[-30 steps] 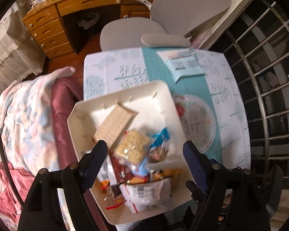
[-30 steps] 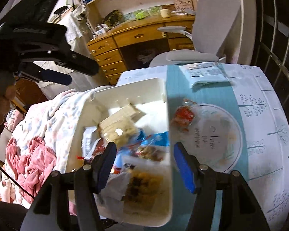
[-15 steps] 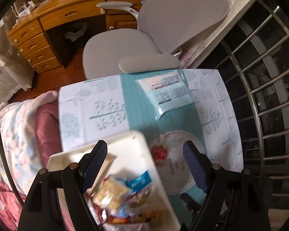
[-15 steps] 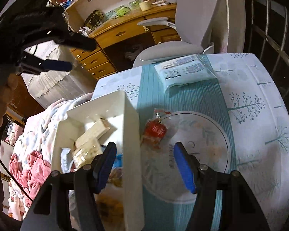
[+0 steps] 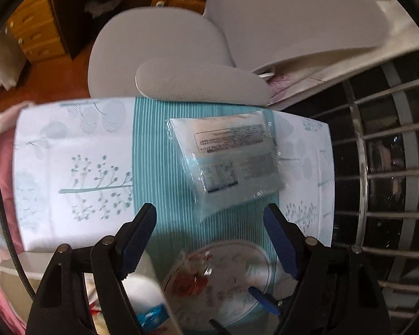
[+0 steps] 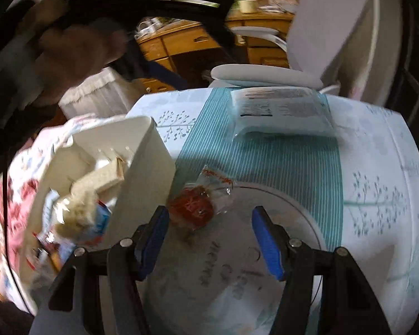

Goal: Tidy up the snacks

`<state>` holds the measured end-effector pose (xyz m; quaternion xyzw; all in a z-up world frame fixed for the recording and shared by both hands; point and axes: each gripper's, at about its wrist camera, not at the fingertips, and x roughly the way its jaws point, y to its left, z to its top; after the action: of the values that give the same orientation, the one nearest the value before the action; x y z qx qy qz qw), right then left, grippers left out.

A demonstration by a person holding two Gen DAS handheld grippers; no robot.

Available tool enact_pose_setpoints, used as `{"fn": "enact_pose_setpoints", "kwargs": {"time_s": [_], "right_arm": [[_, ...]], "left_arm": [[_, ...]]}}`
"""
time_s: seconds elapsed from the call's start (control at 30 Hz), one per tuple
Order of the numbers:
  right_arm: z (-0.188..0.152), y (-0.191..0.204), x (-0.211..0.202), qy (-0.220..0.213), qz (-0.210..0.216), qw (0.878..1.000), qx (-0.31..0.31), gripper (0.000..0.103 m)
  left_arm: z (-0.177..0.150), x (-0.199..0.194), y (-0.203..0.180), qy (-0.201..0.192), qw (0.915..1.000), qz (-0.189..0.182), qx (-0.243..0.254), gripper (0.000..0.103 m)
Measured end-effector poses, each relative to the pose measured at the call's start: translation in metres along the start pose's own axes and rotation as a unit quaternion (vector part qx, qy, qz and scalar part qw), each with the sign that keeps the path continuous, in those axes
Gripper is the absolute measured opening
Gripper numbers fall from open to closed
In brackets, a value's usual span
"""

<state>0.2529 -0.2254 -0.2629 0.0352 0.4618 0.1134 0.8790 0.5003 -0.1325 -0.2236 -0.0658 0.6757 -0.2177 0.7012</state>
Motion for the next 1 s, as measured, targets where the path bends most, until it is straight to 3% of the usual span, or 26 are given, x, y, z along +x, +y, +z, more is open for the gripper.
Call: {"fn": "enact_pose_setpoints", "kwargs": {"time_s": [0.23,0.43,0.77,1.0], "right_arm": [[-0.002,0.0,0.022,-0.002,0.025,0.998,-0.065,0.072],[-0.005,0.007,0.033,-0.004,0.035,0.993,-0.109,0.077],[-0.016,0.025,0.049,-0.006,0.016,0.984,-0.175,0.077],[-0.016,0.022,0.053,-0.019,0.029,0.985,-0.169,0.078]], "left_arm": [[0.015,0.056,0.015,0.046,0.9975,-0.001,-0.054,0.077],[0.014,0.085,0.015,0.066,0.9957,-0.004,-0.065,0.077],[0.012,0.107,0.003,0.078,0.994,-0.017,-0.075,0.077],[0.013,0.113,-0.004,0.081,0.9939,-0.008,-0.074,0.076]]}}
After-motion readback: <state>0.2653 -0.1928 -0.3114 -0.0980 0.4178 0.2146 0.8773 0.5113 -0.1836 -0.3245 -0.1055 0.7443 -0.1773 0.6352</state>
